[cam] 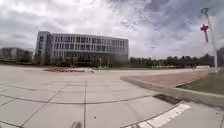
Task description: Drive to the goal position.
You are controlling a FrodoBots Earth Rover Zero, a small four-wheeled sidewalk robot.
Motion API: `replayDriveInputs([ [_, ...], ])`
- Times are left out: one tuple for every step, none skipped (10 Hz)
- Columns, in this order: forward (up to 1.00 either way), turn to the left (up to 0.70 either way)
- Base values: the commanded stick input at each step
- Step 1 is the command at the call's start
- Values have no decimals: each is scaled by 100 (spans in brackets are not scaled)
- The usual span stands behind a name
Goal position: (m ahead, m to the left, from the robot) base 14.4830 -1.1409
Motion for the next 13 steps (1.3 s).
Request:
replayDriveInputs([
  [6, 0],
  [6, 0],
  [6, 0],
  [6, 0],
  [6, 0],
  [6, 0],
  [6, 0],
  [6, 0],
  [6, 0],
  [6, 0],
  [6, 0],
  [6, 0],
  [7, 0],
])
